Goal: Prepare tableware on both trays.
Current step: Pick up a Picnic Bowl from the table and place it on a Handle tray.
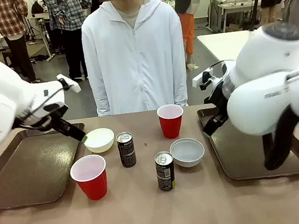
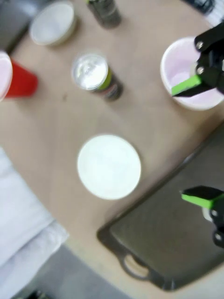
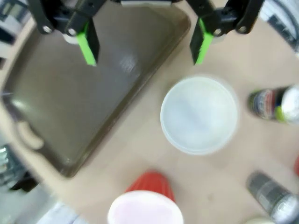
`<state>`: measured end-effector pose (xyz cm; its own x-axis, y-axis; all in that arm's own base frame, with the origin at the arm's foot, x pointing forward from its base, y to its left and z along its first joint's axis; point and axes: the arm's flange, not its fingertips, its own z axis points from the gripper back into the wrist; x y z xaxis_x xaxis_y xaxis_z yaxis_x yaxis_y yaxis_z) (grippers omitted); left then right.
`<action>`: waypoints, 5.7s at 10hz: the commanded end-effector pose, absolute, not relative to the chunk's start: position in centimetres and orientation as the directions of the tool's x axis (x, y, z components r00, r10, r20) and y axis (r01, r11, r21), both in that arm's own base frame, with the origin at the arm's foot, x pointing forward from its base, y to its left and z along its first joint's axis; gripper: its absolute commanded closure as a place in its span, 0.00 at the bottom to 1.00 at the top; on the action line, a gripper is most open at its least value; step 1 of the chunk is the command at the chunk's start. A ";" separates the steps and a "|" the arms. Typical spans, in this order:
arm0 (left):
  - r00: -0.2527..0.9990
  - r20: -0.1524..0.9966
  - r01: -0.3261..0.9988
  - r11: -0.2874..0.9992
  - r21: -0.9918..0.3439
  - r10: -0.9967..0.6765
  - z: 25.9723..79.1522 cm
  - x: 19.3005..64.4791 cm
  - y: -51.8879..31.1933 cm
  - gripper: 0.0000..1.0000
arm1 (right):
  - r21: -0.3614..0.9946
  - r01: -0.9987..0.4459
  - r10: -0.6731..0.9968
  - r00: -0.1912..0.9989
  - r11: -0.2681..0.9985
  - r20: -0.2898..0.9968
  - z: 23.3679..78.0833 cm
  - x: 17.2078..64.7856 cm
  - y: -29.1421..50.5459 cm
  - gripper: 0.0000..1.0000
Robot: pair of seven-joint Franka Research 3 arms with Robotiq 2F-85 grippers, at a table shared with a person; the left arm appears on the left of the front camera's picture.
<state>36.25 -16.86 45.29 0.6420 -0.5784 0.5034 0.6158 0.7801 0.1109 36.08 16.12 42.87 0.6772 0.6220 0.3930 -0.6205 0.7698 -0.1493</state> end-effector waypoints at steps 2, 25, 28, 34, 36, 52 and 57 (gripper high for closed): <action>0.662 0.384 0.700 0.714 -0.009 -0.644 48.1 26.6 -13.3 0.00 | -0.005 -0.598 0.567 0.757 0.801 0.326 46.3 24.1 11.4 0.00; 0.953 0.279 0.191 0.484 -0.854 0.117 42.8 31.1 16.7 0.00 | 0.905 0.023 -0.023 1.000 0.425 -0.014 44.1 29.1 -21.9 0.00; 0.950 0.305 0.218 0.575 -0.789 0.059 43.8 30.5 15.0 0.00 | 0.885 0.006 -0.013 1.000 0.465 0.000 43.7 29.9 -21.5 0.00; 0.963 0.258 0.183 0.511 -0.840 0.080 43.3 31.6 16.2 0.00 | 0.895 0.020 0.001 1.000 0.445 -0.023 43.4 29.0 -21.7 0.00; 0.963 0.258 0.183 0.511 -0.840 0.080 43.3 31.6 16.2 0.00 | 0.895 0.020 0.001 1.000 0.445 -0.023 43.4 29.0 -21.7 0.00; 0.963 0.258 0.183 0.511 -0.840 0.080 43.3 31.6 16.2 0.00 | 0.389 0.156 -0.075 0.974 0.908 -0.214 48.5 39.6 3.0 0.00; 0.963 0.258 0.183 0.511 -0.840 0.080 43.3 31.6 16.2 0.00 | 0.341 0.102 -0.067 0.991 0.934 -0.113 49.2 39.8 8.5 0.00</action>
<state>31.57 16.00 43.08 0.9666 0.0764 0.2447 0.1699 0.5240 -0.8346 41.00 9.35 48.56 0.9870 -0.1306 -0.0940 0.1516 0.9505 0.2713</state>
